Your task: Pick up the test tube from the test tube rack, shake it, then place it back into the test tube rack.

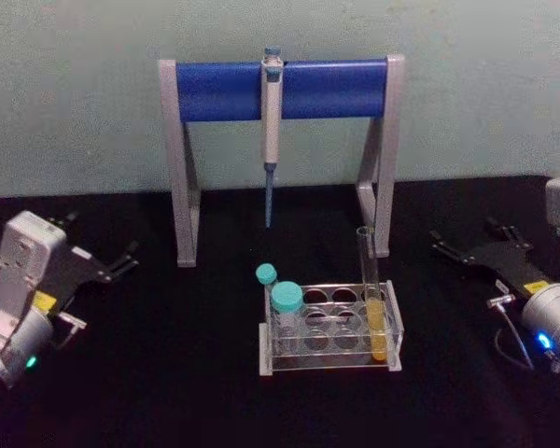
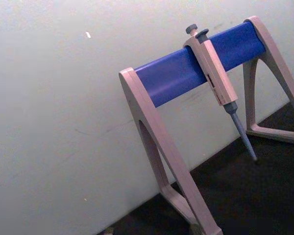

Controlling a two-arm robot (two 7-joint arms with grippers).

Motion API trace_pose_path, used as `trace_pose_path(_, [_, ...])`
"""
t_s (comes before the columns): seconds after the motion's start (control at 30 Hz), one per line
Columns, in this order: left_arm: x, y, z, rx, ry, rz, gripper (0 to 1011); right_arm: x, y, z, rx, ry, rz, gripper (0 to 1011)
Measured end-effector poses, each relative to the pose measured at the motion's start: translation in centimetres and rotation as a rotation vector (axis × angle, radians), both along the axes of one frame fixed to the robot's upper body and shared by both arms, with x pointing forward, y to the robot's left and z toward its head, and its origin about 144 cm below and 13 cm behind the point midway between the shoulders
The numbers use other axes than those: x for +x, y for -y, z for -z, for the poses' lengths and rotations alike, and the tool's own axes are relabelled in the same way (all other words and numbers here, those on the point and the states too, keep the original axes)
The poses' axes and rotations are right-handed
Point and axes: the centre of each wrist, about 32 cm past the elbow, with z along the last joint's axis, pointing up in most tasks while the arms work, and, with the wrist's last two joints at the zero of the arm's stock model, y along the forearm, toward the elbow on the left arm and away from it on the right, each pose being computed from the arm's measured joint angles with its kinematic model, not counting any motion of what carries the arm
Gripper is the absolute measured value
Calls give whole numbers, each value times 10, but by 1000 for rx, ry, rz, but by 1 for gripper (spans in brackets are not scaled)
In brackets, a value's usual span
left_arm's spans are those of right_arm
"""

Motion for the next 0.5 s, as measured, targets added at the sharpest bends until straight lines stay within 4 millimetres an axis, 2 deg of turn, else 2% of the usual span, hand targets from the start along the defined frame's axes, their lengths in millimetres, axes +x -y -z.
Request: trace_pose_path(0.5, [0, 0, 0, 0, 0, 0, 1001, 0, 0, 0, 0, 1, 0, 1000])
